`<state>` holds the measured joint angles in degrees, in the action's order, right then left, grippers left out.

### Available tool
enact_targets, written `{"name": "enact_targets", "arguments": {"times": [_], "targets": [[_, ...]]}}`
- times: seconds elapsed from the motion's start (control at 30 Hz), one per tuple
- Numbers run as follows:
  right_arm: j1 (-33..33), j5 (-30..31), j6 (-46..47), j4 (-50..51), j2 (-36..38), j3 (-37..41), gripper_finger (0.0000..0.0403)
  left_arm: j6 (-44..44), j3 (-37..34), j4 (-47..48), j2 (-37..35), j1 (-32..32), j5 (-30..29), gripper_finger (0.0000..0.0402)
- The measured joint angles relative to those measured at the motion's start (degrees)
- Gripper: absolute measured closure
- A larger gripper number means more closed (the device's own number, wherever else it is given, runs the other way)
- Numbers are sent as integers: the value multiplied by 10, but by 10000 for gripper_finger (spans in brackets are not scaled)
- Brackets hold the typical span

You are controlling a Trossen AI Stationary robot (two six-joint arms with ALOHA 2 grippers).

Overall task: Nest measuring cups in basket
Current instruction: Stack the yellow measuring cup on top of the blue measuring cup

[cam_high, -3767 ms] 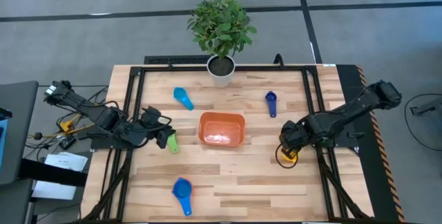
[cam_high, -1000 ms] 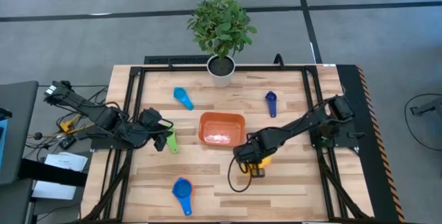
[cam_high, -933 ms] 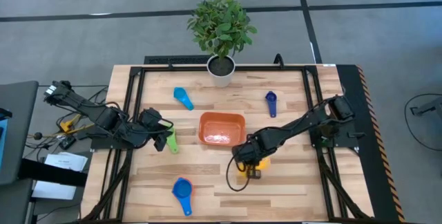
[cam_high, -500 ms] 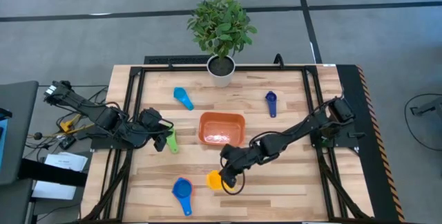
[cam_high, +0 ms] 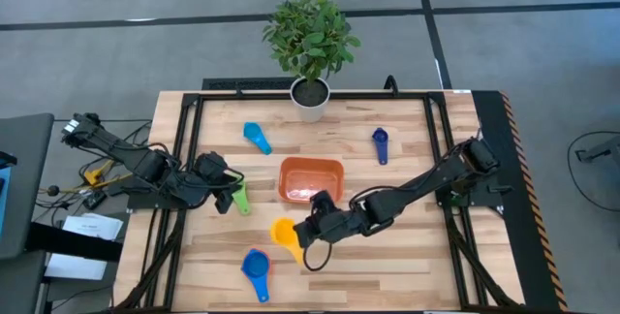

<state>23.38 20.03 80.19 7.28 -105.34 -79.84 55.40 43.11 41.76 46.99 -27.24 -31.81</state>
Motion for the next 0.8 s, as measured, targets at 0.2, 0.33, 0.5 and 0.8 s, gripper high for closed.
{"name": "enact_targets", "arguments": {"times": [0.2, 0.33, 0.5, 0.8], "targets": [[1, 30, 45, 19, -78, -105, 399, -27, 0, 0, 0, 0, 0, 265], [1, 16, 56, 76, -159, -225, 399, -29, 0, 4, 0, 0, 5, 265], [2, 2, 69, 156, -227, -353, 399, -29, 0, 19, 0, 0, 43, 265], [10, -39, 127, 224, -319, -478, 399, -42, 0, 29, 0, 0, 47, 265]]}}
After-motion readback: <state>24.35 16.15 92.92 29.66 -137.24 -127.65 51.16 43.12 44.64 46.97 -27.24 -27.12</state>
